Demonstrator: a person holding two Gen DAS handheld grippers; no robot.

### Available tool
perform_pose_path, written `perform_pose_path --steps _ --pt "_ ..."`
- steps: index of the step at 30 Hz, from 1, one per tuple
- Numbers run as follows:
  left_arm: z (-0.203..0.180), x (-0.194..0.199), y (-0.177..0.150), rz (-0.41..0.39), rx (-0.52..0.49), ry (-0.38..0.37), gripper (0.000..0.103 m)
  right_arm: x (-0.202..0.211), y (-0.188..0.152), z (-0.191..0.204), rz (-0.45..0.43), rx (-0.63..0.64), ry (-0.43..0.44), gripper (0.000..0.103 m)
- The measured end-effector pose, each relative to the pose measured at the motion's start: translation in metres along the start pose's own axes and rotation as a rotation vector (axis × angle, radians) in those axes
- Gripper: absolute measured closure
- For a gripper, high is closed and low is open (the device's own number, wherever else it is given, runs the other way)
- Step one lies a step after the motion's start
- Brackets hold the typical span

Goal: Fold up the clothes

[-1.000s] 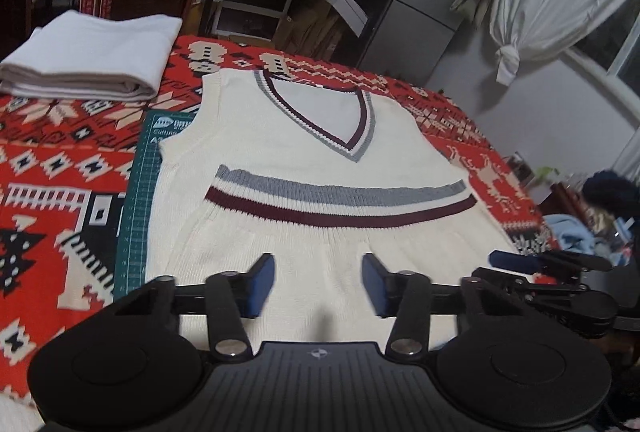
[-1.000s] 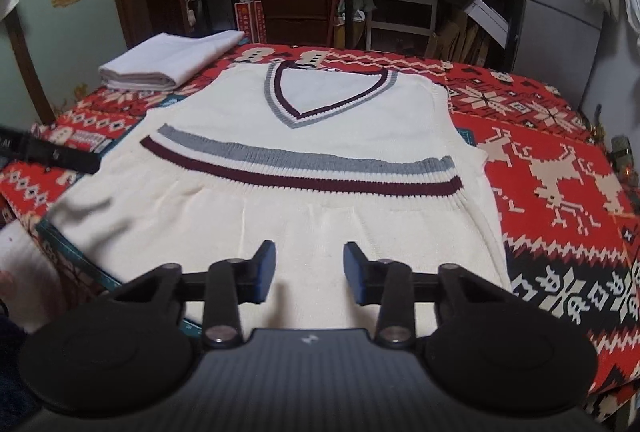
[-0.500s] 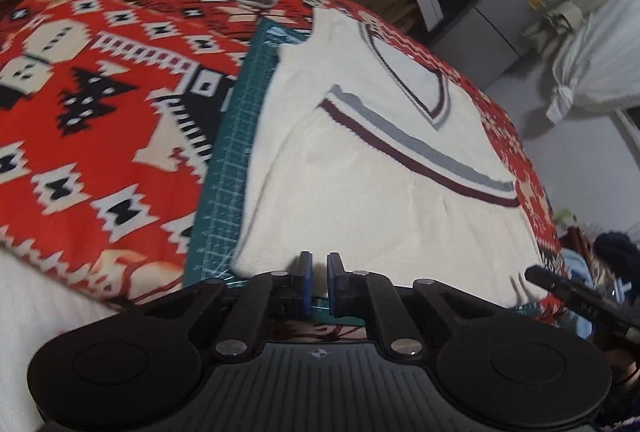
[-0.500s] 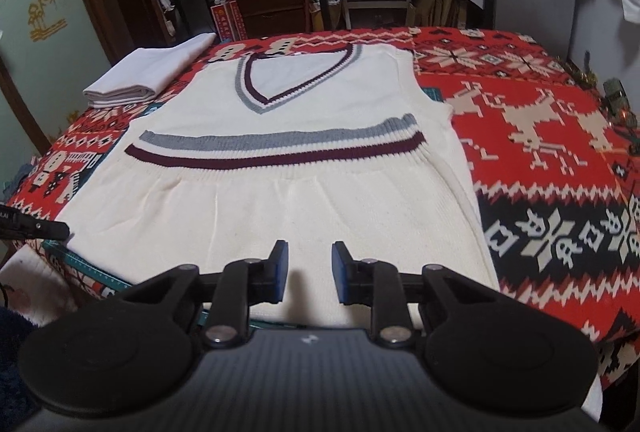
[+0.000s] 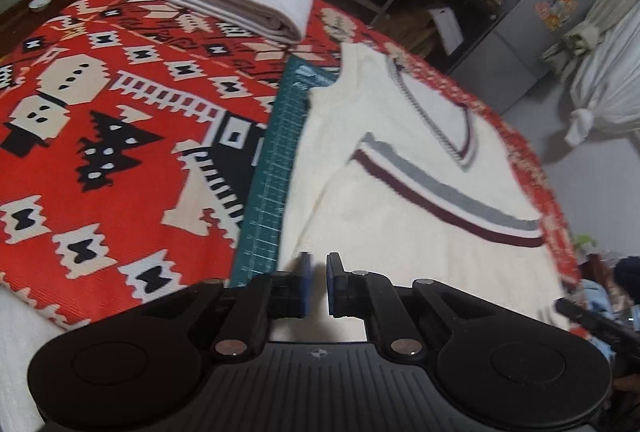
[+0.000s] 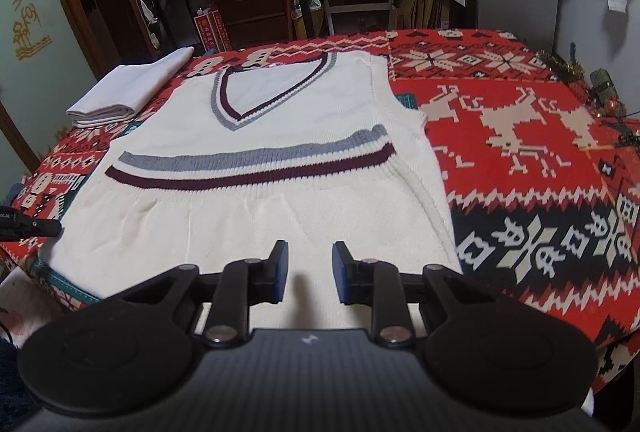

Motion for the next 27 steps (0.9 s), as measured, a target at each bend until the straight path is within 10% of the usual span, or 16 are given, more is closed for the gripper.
perform_pose_path --steps 9,17,27 --pt "0.004 0.017 -0.012 0.039 0.006 0.013 0.101 0.006 -0.007 -0.017 0.017 -0.036 -0.043 0.076" --pt "-0.009 -0.013 0.042 -0.090 -0.005 -0.071 0.099 0.009 0.008 -0.015 -0.021 -0.021 -0.051 0.076" --pt "0.010 -0.036 0.035 0.015 -0.017 -0.062 0.099 0.027 0.005 -0.017 -0.036 -0.028 -0.067 0.076"
Point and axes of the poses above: each gripper's, at about its wrist camera, not at the fingertips, and x roughly against the way its jaws point, z to its left, y to its top, the point moved 4 cm from there along -x, roughly the way its jaws point, and after that the axes turned 7 degrees about -z, right-handed, at the moved point
